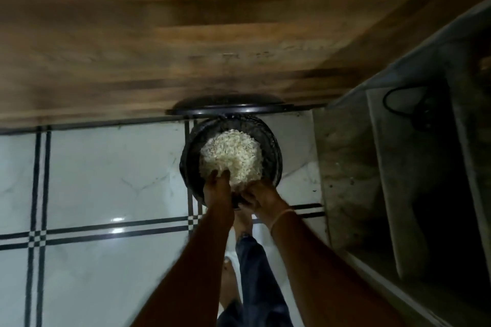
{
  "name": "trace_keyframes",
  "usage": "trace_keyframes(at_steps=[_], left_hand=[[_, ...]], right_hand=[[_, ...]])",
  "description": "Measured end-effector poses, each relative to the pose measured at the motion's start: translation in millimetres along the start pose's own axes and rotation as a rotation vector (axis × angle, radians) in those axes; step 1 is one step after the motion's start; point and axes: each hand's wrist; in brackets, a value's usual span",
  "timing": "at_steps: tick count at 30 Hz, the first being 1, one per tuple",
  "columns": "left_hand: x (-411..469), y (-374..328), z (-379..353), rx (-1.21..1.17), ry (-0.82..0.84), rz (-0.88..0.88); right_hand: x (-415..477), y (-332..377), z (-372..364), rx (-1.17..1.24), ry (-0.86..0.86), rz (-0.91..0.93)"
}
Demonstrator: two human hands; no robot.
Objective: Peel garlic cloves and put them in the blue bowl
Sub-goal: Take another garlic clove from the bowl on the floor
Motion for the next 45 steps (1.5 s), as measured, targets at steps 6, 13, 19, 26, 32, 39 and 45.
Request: trace_keyframes(at_steps=[6,13,19,26,32,39,45], left_hand=[[-50.1,-25.4,12.6,-0.105,0.259,0.127],[-159.9,-79.4,49.3,0.339,0.167,-0.308],[-323.2,-83.2,82.0,0.687,0.206,-0.732],[-497.2,-42.4,56.9,0.750,0.403,-1.236],[-596.1,30.3,-3.4,0.814,0.627,-1.470],[-673.6,130.8,-85.2,0.987,0.826,-1.460],[-696.4,190.7,-131.9,1.148,0.963,-1.572]], right_hand=[[-74.5,20.6,-12.2,-0.253,0.101,0.233],[-190.7,22.9,57.7,-0.285,-0.059,0.352],[-353.2,4.2,151.0,-0.254,-0.172,0.820],[-472.2,-27.8,281.6,-0.240,-0.473,1.188],[-504.4,-56.3,404.9,-0.159,-0.684,1.218],[-509.1,-103.8,547.1,-0.136,-0.886,1.133],[-503.2,-135.2,621.6,-0.167,-1.187,0.994]])
Point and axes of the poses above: each hand's wrist, its own x-axis towards the middle knuckle, its own z-axis out of the back of the hand, y = z × x, and after that the axes turned 8 degrees about -y, right-handed
